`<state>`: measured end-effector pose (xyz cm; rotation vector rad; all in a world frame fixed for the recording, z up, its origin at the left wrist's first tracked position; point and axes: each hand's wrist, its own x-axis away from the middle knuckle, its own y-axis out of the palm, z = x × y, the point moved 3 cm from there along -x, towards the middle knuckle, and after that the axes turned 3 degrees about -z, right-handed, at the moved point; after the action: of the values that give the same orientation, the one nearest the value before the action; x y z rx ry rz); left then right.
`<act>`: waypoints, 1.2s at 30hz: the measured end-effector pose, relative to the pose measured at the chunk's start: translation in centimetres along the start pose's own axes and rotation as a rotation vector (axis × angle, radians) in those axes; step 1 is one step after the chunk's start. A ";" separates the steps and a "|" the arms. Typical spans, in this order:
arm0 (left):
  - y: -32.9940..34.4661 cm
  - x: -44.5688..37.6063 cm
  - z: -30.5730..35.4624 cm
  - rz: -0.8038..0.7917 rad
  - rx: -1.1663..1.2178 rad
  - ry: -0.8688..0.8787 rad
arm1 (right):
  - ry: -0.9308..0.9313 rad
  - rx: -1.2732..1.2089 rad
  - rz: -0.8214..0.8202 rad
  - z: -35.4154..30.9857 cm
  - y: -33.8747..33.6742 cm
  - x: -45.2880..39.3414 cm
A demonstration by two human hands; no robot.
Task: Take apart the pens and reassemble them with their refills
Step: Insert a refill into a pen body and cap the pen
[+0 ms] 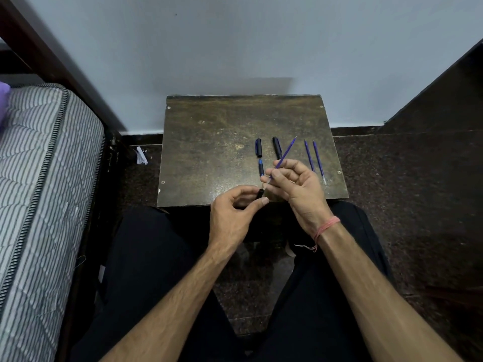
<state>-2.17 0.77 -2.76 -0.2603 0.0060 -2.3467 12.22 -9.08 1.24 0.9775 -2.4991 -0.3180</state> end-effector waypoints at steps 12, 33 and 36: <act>0.1 -0.2 -0.5 0.016 0.023 -0.015 | -0.069 0.378 -0.068 0.9 0.1 -0.3; 0.2 -0.6 -0.3 -0.055 0.101 0.008 | -0.110 0.384 -0.011 0.9 -1.5 -1.3; 0.2 -0.6 -0.1 -0.051 0.124 0.019 | -0.072 0.450 -0.047 1.5 -1.4 -1.4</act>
<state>-1.67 1.05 -2.97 -0.1792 -0.1379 -2.3894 13.26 -9.05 -0.98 1.2119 -2.6752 0.2128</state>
